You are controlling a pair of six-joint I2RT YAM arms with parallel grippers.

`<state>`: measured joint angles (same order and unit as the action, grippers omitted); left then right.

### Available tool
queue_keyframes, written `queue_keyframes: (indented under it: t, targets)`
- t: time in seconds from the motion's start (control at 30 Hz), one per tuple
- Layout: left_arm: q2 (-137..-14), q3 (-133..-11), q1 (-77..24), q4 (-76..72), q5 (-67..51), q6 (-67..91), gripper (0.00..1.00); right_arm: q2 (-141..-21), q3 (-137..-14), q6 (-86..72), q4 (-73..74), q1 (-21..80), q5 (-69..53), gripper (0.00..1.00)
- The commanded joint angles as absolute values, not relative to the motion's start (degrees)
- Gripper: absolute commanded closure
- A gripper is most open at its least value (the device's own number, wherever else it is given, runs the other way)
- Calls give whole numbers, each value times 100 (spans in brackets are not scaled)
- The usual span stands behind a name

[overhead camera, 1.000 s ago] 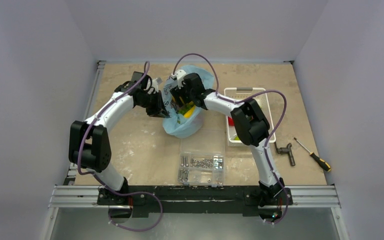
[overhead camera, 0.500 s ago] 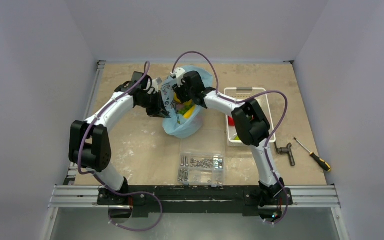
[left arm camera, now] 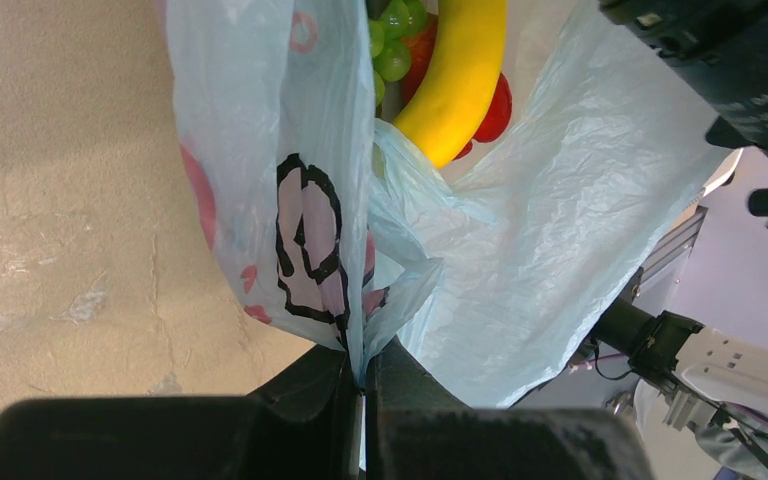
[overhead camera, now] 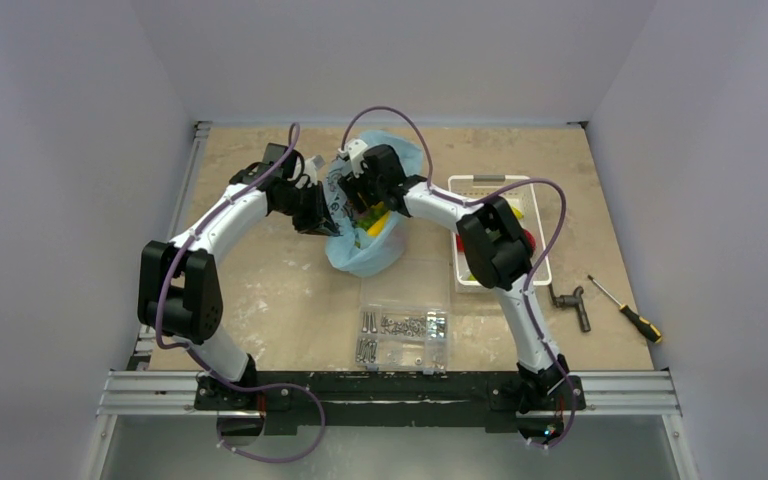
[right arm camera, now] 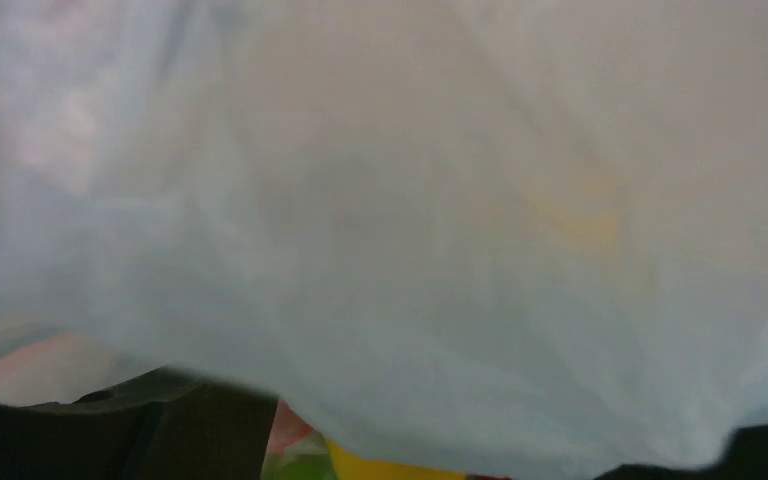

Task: Take the fake fruits out of the plastic bag
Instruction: Take out the fake fruit from the plastic bag.

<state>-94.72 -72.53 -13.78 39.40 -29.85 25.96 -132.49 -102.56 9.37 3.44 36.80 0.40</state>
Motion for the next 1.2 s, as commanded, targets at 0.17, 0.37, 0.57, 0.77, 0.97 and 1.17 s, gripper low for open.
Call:
queue_keyframes:
  t: [0.17, 0.37, 0.57, 0.77, 0.97, 1.17]
  targets:
    - [-9475, -7400, -1340, 3817, -3114, 2630, 100, -13475, -10501, 1128, 453, 3669, 305, 24]
    - [-9479, -7400, -1344, 3825, -3111, 2628, 100, -13116, -10454, 1075, 439, 3682, 233, 40]
    - [-9464, -7400, -1345, 3844, -3103, 2619, 100, -12462, -10236, 1005, 436, 3687, 306, 61]
    - [-9409, -7409, -1345, 3852, -3052, 2604, 100, -11915, -9718, 975, 570, 3728, 333, 71]
    - [-9316, -7401, -1328, 3841, -2980, 2609, 100, -11380, -8885, 808, 459, 3744, 250, 76]
    - [-9163, -7324, -1208, 3726, -2990, 2670, 100, -11272, -8614, 603, 691, 3784, -515, 77]
